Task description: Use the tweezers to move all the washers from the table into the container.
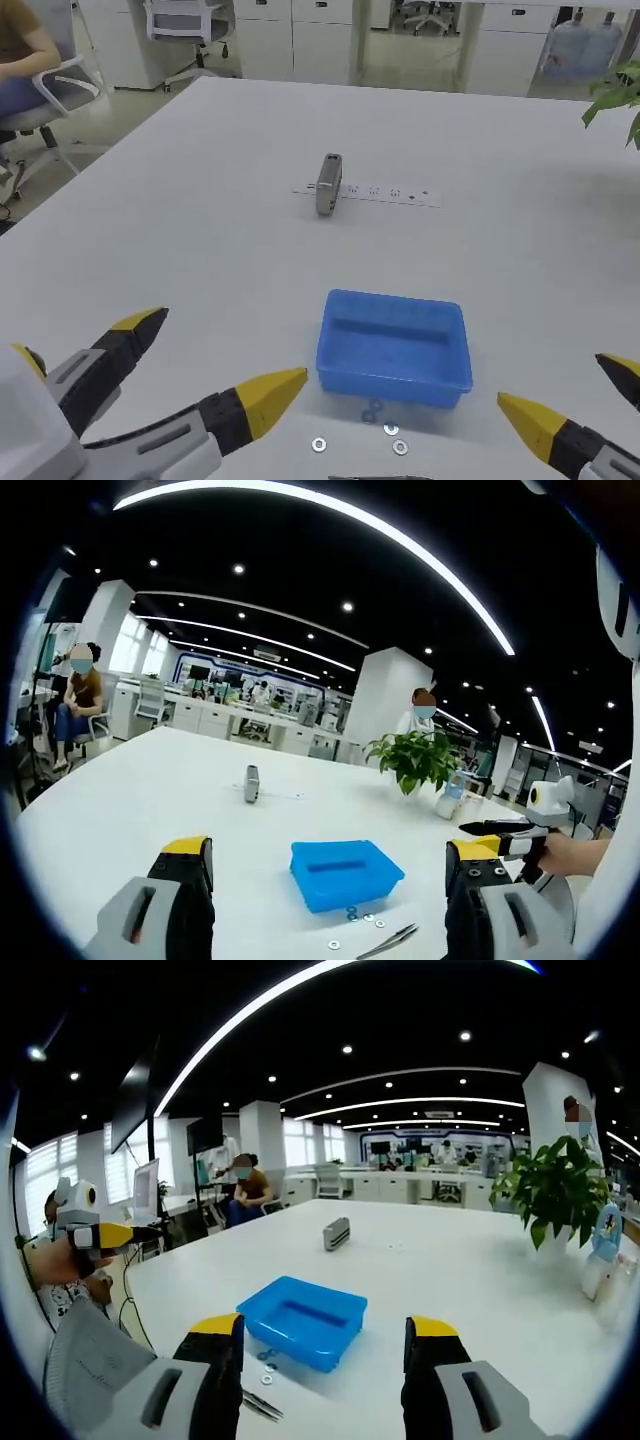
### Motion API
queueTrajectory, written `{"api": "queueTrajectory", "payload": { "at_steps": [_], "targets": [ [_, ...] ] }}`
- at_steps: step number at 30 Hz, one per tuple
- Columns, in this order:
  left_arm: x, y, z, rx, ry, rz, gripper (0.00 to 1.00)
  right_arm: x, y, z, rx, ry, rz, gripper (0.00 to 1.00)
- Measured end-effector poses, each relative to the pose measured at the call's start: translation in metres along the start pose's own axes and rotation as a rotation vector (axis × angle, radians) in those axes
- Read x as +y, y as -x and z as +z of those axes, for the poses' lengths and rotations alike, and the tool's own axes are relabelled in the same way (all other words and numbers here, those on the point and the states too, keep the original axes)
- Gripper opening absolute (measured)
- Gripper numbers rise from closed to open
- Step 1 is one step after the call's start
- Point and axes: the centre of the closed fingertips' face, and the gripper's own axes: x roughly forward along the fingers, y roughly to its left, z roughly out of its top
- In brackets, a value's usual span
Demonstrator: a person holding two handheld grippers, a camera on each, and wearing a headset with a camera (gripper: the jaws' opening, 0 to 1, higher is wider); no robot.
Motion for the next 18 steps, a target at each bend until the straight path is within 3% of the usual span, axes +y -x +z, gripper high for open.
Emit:
{"api": "queueTrajectory", "payload": {
  "at_steps": [4, 15, 17, 18],
  "targets": [
    [-0.001, 0.002, 0.004, -0.036, 0.029, -0.016, 0.99, 0.0, -0.001, -0.002, 0.007, 0.003, 0.004, 0.63],
    [-0.005, -0.01, -0.007, 0.022, 0.0, -0.03, 0.99, -0.003, -0.006, -0.009, 0.032, 0.015, 0.002, 0.62],
    [-0.007, -0.013, -0.017, 0.067, -0.026, -0.044, 0.94, -0.003, -0.006, -0.014, 0.056, 0.041, 0.005, 0.62],
    [-0.008, -0.013, -0.03, 0.133, -0.055, -0.067, 0.87, 0.0, -0.007, -0.019, 0.085, 0.063, 0.011, 0.61]
  ]
}}
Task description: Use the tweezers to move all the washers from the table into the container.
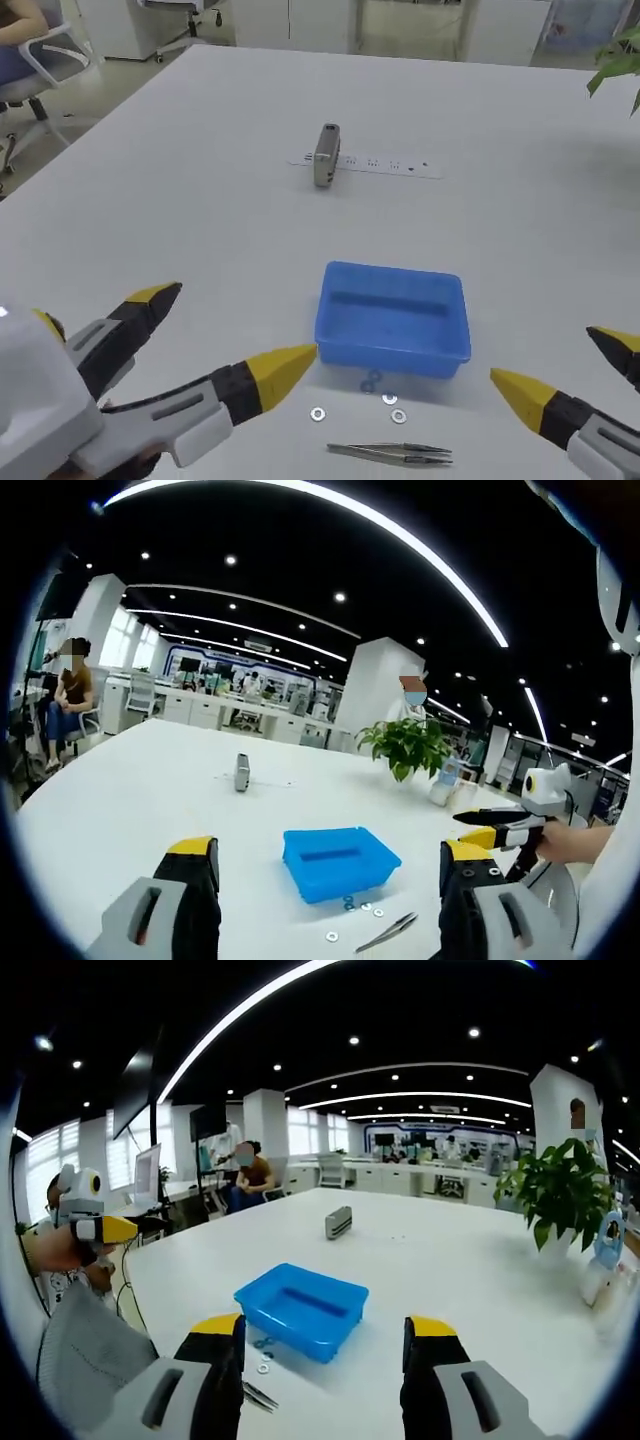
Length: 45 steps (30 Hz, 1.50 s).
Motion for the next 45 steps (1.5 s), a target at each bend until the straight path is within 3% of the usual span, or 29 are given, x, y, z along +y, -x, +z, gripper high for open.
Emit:
{"api": "queueTrajectory", "payload": {
  "at_steps": [1, 5, 8, 11, 15, 17, 19, 21, 25, 32, 33, 36, 37, 38, 41, 45],
  "targets": [
    [-0.002, -0.002, -0.008, 0.041, -0.018, -0.023, 0.79, 0.002, -0.001, -0.006, 0.03, 0.019, 0.011, 0.61],
    [-0.009, -0.012, -0.039, 0.19, -0.067, -0.099, 0.69, 0.013, -0.007, -0.028, 0.148, 0.11, 0.08, 0.49],
    [-0.013, -0.018, -0.059, 0.302, -0.151, -0.169, 0.54, 0.024, -0.016, -0.043, 0.223, 0.185, 0.16, 0.41],
    [-0.02, -0.029, -0.072, 0.363, -0.196, -0.261, 0.39, 0.039, -0.027, -0.053, 0.268, 0.206, 0.259, 0.32],
    [-0.03, -0.038, -0.093, 0.466, -0.249, -0.358, 0.27, 0.058, -0.036, -0.068, 0.348, 0.213, 0.392, 0.25],
    [-0.037, -0.043, -0.103, 0.509, -0.286, -0.404, 0.22, 0.061, -0.04, -0.075, 0.377, 0.256, 0.421, 0.24],
    [-0.044, -0.048, -0.114, 0.552, -0.276, -0.445, 0.2, 0.065, -0.045, -0.083, 0.398, 0.313, 0.448, 0.19],
    [-0.047, -0.051, -0.126, 0.61, -0.285, -0.473, 0.17, 0.071, -0.049, -0.086, 0.395, 0.31, 0.468, 0.16],
    [-0.047, -0.056, -0.148, 0.71, -0.43, -0.514, 0.15, 0.079, -0.052, -0.097, 0.432, 0.355, 0.505, 0.16],
    [-0.041, -0.061, -0.169, 0.808, -0.669, -0.545, 0.09, 0.08, -0.053, -0.099, 0.435, 0.373, 0.509, 0.18],
    [-0.042, -0.064, -0.167, 0.787, -0.727, -0.553, 0.06, 0.081, -0.053, -0.099, 0.43, 0.369, 0.507, 0.18],
    [-0.044, -0.059, -0.171, 0.83, -0.77, -0.59, 0.0, 0.082, -0.054, -0.099, 0.426, 0.364, 0.509, 0.19],
    [-0.045, -0.063, -0.168, 0.803, -0.802, -0.596, 0.0, 0.083, -0.054, -0.1, 0.424, 0.366, 0.512, 0.19],
    [-0.046, -0.061, -0.168, 0.806, -0.82, -0.609, 0.0, 0.085, -0.054, -0.1, 0.424, 0.368, 0.517, 0.19],
    [-0.051, -0.059, -0.161, 0.777, -0.828, -0.624, 0.0, 0.09, -0.055, -0.103, 0.423, 0.388, 0.533, 0.2],
    [-0.061, -0.056, -0.135, 0.716, -0.842, -0.625, 0.0, 0.096, -0.055, -0.103, 0.409, 0.423, 0.555, 0.2]
  ]
}}
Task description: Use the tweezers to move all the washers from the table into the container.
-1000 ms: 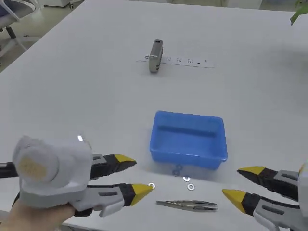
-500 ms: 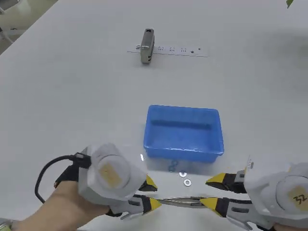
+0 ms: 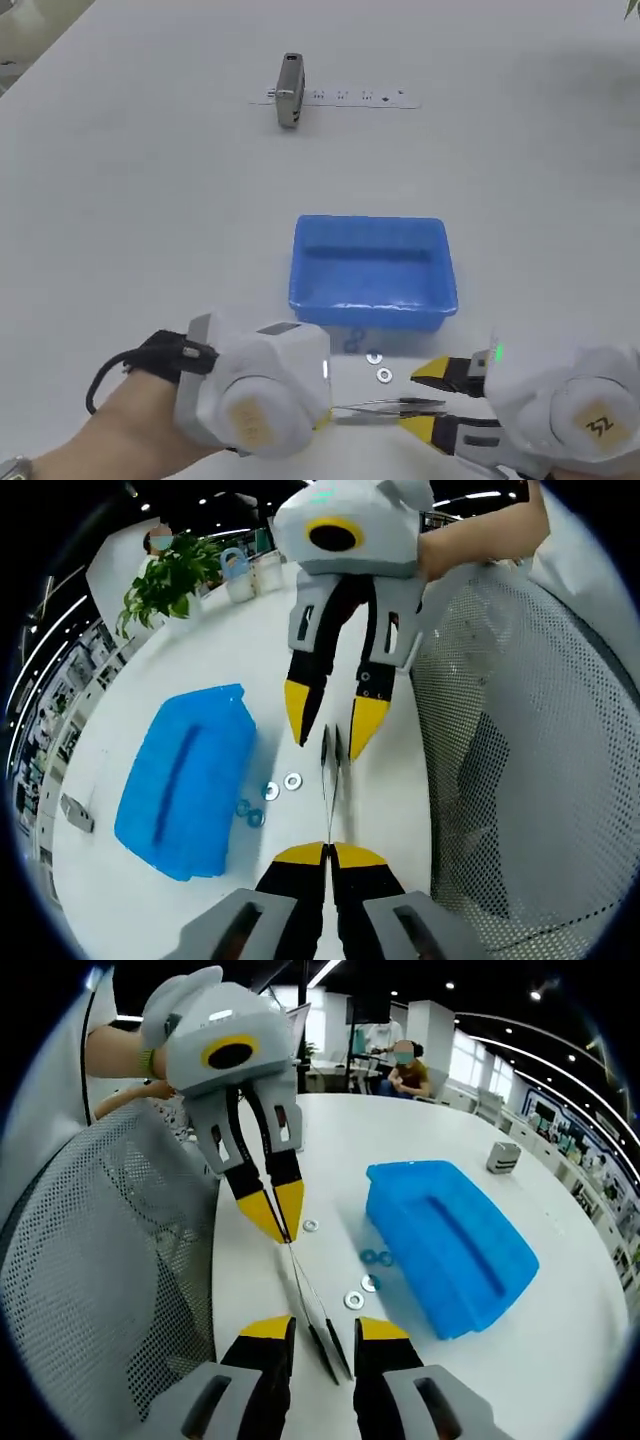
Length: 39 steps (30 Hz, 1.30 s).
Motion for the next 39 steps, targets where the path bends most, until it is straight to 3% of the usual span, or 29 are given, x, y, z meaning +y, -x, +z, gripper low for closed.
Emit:
{"api": "queueTrajectory", "payload": {
  "at_steps": [5, 11, 17, 20, 23, 29, 37, 39],
  "targets": [
    [0.004, 0.032, 0.029, -0.075, -0.007, 0.029, 0.0, 0.005, 0.0, 0.007, -0.012, 0.067, 0.014, 0.15],
    [0.005, 0.049, 0.049, -0.117, -0.029, 0.026, 0.0, 0.002, -0.004, 0.019, -0.046, 0.083, 0.025, 0.09],
    [0.01, 0.048, 0.051, -0.105, -0.045, 0.003, 0.0, 0.008, -0.014, 0.037, -0.093, 0.107, 0.072, 0.14],
    [0.011, 0.048, 0.053, -0.097, -0.049, -0.017, 0.0, 0.001, -0.018, 0.038, -0.07, 0.153, 0.059, 0.06],
    [0.017, 0.05, 0.055, -0.089, -0.061, -0.011, 0.0, -0.005, -0.016, 0.044, -0.093, 0.092, 0.067, 0.06],
    [0.03, 0.051, 0.06, -0.099, -0.05, -0.008, 0.0, -0.015, -0.015, 0.048, -0.125, 0.059, 0.039, 0.06],
    [0.031, 0.039, 0.063, -0.081, -0.04, -0.056, 0.0, -0.016, -0.018, 0.038, -0.119, 0.016, 0.05, 0.07],
    [0.032, 0.038, 0.069, -0.108, -0.02, -0.073, 0.0, -0.018, -0.017, 0.038, -0.132, -0.001, 0.047, 0.07]
  ]
}}
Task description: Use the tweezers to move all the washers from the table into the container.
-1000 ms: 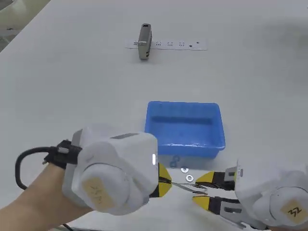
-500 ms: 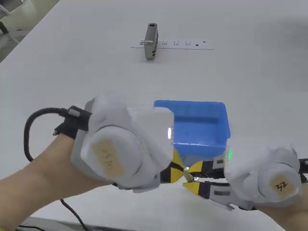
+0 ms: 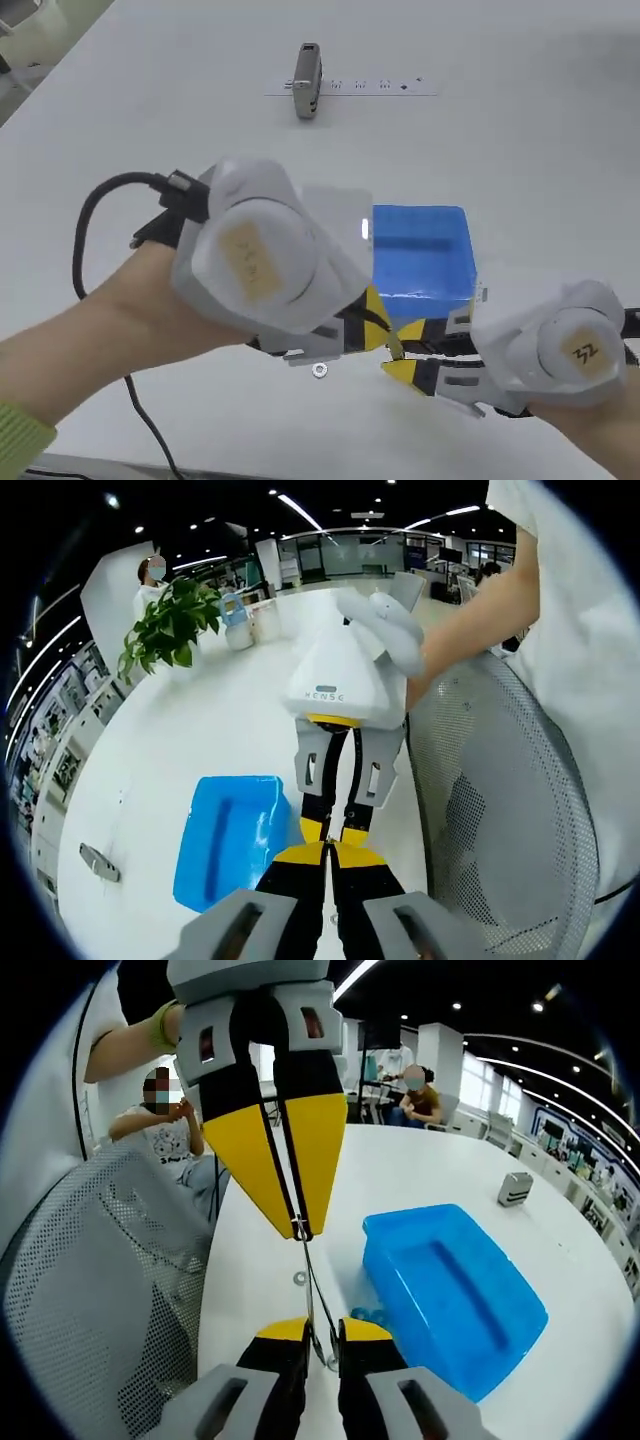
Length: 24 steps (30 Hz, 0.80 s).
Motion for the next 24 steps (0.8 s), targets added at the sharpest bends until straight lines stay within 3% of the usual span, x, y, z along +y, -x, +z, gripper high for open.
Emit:
{"api": "queueTrajectory", "payload": {
  "at_steps": [1, 5, 9, 12, 14, 15, 18, 22, 24],
  "targets": [
    [0.001, -0.002, 0.003, -0.014, 0.013, -0.016, 0.0, -0.001, 0.0, -0.001, -0.004, -0.013, 0.0, 0.07],
    [0.004, -0.007, 0.007, 0.014, -0.004, -0.056, 0.0, -0.002, 0.003, 0.001, -0.005, -0.031, -0.001, 0.09],
    [0.002, -0.011, 0.01, 0.028, -0.017, -0.084, 0.0, 0.003, 0.014, 0.022, -0.054, -0.016, 0.016, 0.12],
    [-0.001, -0.013, 0.006, 0.042, -0.009, -0.102, 0.0, 0.001, 0.017, 0.026, -0.061, 0.002, 0.015, 0.02],
    [-0.001, -0.015, 0.0, 0.046, 0.0, -0.091, 0.0, 0.003, 0.015, 0.022, -0.052, -0.018, 0.035, 0.02],
    [-0.003, -0.015, -0.001, 0.024, 0.052, -0.088, 0.0, 0.004, 0.014, 0.022, -0.066, -0.027, 0.041, 0.02],
    [-0.003, -0.007, -0.009, -0.001, 0.116, -0.056, 0.0, 0.004, 0.013, 0.021, -0.066, -0.008, 0.031, 0.02],
    [-0.004, 0.009, -0.017, -0.074, 0.222, 0.014, 0.01, 0.002, 0.016, 0.018, -0.064, -0.012, 0.017, 0.02],
    [-0.003, 0.021, -0.022, -0.129, 0.298, 0.078, 0.01, 0.001, 0.016, 0.015, -0.065, -0.018, 0.007, 0.02]
  ]
}}
